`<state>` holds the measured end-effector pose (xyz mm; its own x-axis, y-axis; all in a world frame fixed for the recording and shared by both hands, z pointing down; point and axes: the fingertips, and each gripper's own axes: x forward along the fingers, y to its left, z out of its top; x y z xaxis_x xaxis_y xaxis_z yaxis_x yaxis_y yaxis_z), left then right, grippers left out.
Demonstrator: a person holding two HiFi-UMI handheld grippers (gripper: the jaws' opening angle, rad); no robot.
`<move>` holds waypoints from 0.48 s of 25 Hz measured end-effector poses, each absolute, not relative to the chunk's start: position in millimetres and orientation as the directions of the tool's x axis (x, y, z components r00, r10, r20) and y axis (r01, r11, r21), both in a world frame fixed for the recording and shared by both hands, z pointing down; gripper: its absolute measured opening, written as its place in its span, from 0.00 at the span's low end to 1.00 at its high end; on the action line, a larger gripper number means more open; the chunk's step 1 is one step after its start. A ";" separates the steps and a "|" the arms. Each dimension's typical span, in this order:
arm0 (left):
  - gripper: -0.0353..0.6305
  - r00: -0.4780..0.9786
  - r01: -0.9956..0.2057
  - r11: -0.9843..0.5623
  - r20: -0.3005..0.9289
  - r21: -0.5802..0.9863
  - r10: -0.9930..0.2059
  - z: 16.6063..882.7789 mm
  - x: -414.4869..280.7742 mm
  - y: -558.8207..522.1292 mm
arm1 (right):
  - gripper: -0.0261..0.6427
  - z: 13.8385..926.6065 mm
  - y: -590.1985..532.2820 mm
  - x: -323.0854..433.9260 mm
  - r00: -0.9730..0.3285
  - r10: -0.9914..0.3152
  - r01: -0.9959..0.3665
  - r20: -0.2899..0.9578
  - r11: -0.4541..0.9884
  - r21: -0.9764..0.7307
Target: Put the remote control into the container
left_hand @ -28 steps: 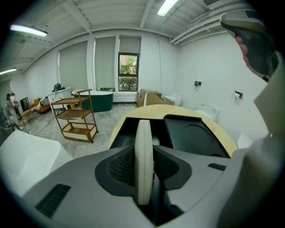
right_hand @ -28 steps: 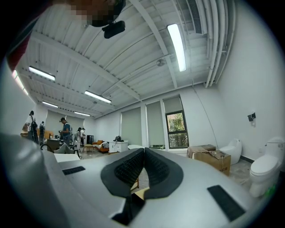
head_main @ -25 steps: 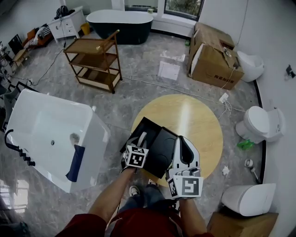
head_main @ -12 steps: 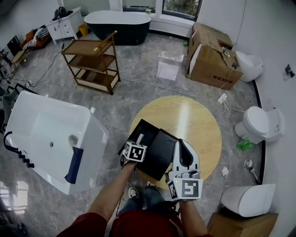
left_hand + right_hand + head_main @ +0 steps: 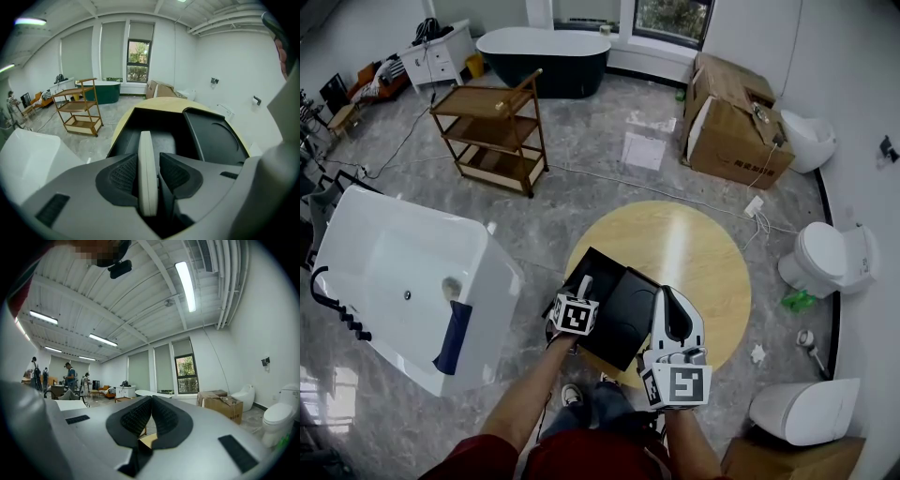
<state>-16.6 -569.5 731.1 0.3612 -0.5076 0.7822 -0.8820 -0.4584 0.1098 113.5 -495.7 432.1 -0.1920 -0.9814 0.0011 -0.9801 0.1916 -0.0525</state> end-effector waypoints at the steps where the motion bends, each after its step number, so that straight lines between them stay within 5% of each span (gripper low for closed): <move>1: 0.27 0.363 -0.882 -0.458 0.779 0.111 -0.512 729.8 -16.0 -569.1 | 0.07 432.2 -495.6 113.6 -0.193 -0.981 -0.980 0.001 0.192 -0.051; 12: 0.40 0.392 -0.886 -0.454 0.679 0.096 -0.621 690.6 -17.9 -566.0 | 0.07 429.7 -492.8 108.5 -0.193 -0.981 -0.980 -0.004 0.193 -0.052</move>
<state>-17.9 -566.0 690.6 0.3920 -0.6206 0.6791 -0.8856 -0.4545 0.0958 108.5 -492.8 429.7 -0.1926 -0.9813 -0.0043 -0.9799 0.1926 -0.0520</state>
